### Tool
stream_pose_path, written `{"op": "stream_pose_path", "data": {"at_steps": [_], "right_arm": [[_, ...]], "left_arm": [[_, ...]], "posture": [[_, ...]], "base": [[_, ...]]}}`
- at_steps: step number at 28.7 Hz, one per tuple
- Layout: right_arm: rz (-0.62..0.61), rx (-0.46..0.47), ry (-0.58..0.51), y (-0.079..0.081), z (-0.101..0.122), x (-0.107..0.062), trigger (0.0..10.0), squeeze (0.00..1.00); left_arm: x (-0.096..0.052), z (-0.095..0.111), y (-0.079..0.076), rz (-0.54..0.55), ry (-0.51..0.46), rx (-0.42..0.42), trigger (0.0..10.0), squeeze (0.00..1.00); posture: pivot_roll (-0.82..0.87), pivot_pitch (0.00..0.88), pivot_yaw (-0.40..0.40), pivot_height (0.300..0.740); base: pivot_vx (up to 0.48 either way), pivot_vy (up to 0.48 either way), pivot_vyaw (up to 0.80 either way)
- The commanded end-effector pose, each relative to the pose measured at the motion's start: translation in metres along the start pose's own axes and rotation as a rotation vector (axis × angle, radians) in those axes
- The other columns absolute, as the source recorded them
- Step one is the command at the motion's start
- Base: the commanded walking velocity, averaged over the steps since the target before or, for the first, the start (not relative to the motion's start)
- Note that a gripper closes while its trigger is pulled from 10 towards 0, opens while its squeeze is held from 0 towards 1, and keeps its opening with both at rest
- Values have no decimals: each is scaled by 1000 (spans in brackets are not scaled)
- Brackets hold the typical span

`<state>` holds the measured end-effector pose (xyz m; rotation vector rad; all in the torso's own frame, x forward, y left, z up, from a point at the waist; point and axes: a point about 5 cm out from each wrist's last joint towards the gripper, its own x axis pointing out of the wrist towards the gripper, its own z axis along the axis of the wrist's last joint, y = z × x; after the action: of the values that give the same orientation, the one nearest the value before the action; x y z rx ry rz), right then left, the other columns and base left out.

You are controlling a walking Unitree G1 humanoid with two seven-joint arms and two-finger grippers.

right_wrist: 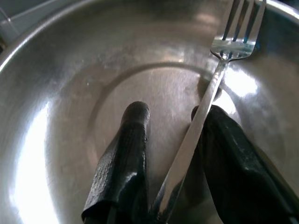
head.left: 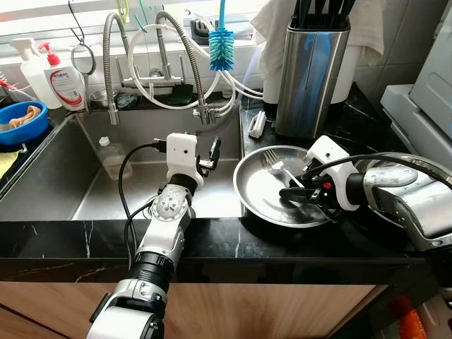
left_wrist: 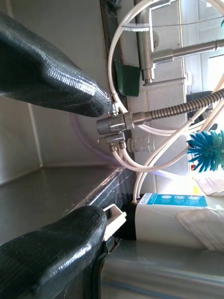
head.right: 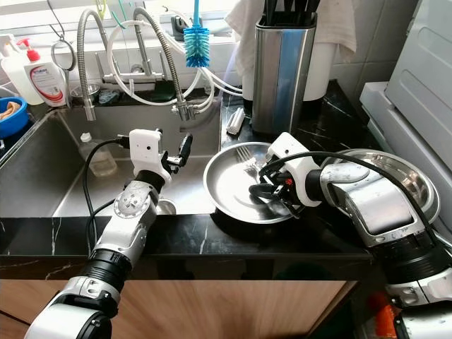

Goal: Kitchen organization

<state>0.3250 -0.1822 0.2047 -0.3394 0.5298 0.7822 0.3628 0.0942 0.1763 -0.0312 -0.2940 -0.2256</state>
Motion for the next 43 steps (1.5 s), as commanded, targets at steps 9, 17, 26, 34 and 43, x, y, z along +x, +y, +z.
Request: {"op": "stream_pose_path", "data": {"at_steps": [9, 17, 26, 34, 43], "right_arm": [[-69, 1, -168, -3, 35, -6, 0, 0], [-252, -83, -629, -1, 95, -28, 10000, 0], [-516, -24, -801, 22, 66, -15, 10000, 0], [-641, 22, -888, 33, 52, -8, 10000, 0], [-703, -15, -894, 52, 40, 6, 10000, 0]], "left_arm": [[4, 7, 6, -5, -12, 11, 10000, 0], [4, 11, 11, 21, -32, 33, 10000, 0], [-2, 16, 24, 138, -92, 28, 10000, 0], [-7, 12, 29, 180, -88, 46, 10000, 0], [-12, 14, 28, 219, -123, 27, 10000, 0]], "posture": [[-314, 0, 126, 740], [-303, 0, 133, 740], [-303, 0, 140, 740], [-319, 0, 146, 740], [-310, 0, 147, 740]], "base": [[0, 0, 0], [0, 0, 0], [0, 0, 0], [0, 0, 0], [0, 0, 0]]}}
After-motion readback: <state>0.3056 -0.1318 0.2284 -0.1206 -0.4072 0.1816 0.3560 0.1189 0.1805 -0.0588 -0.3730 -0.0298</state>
